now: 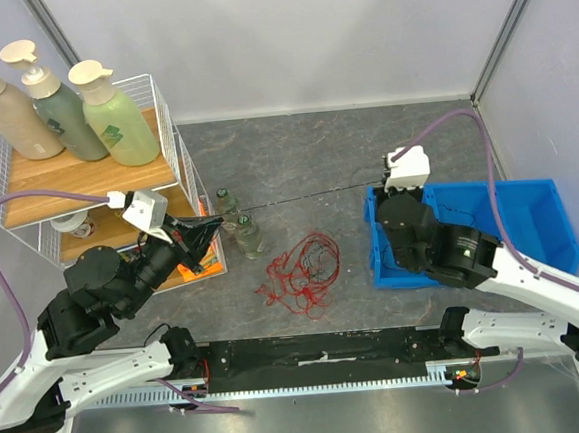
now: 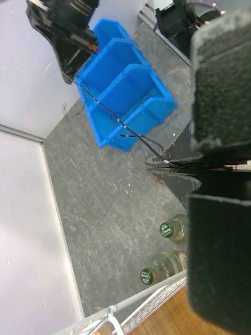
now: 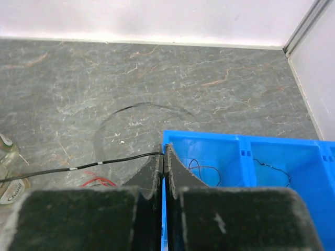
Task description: Untangle the cables
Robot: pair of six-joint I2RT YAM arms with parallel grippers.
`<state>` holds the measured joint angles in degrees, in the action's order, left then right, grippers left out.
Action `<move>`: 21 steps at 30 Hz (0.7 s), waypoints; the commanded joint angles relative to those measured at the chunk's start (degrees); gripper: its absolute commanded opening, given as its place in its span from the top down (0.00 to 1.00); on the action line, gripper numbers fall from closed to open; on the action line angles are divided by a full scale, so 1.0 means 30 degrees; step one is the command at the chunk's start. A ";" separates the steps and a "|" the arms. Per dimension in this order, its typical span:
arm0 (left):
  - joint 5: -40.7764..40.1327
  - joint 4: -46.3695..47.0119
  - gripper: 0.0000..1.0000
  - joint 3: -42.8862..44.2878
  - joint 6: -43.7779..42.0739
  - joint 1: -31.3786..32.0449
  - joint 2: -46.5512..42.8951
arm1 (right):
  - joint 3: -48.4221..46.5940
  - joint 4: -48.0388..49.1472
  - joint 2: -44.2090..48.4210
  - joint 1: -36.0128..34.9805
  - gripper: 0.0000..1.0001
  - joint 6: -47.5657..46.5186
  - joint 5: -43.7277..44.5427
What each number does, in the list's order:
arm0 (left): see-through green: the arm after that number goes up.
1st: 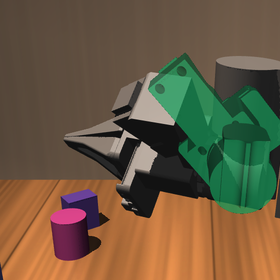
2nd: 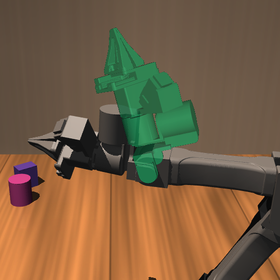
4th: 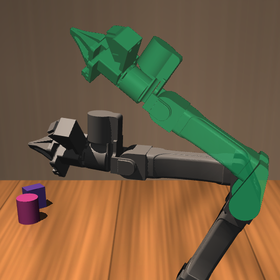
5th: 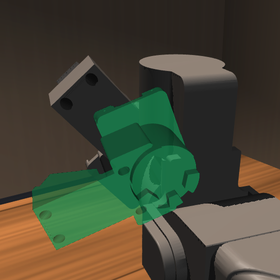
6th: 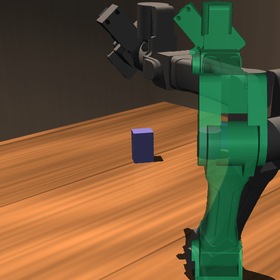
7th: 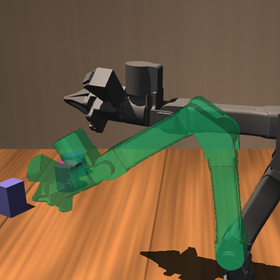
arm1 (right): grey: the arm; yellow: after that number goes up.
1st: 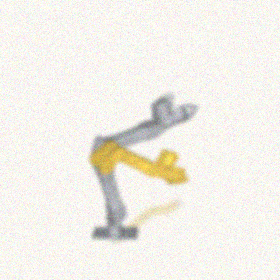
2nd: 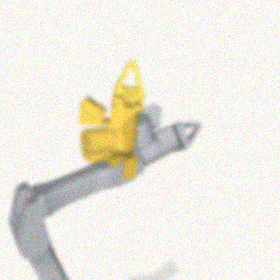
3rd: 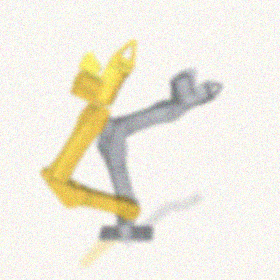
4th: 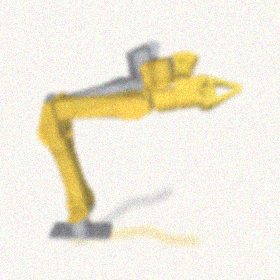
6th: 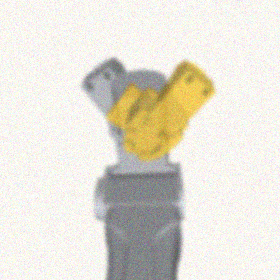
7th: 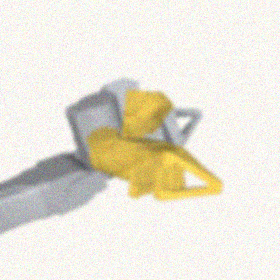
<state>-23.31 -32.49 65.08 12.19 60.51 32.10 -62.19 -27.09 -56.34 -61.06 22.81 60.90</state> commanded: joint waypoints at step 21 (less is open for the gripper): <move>0.6916 0.7836 0.98 0.0105 0.2703 -0.0043 0.7517 | 0.1511 0.0805 0.3160 0.0313 1.00 0.1829 -1.2980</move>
<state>-7.70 -16.25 67.46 14.70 60.47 48.31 -60.12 -19.22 -50.28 -60.20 26.20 24.99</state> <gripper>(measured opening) 0.023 0.010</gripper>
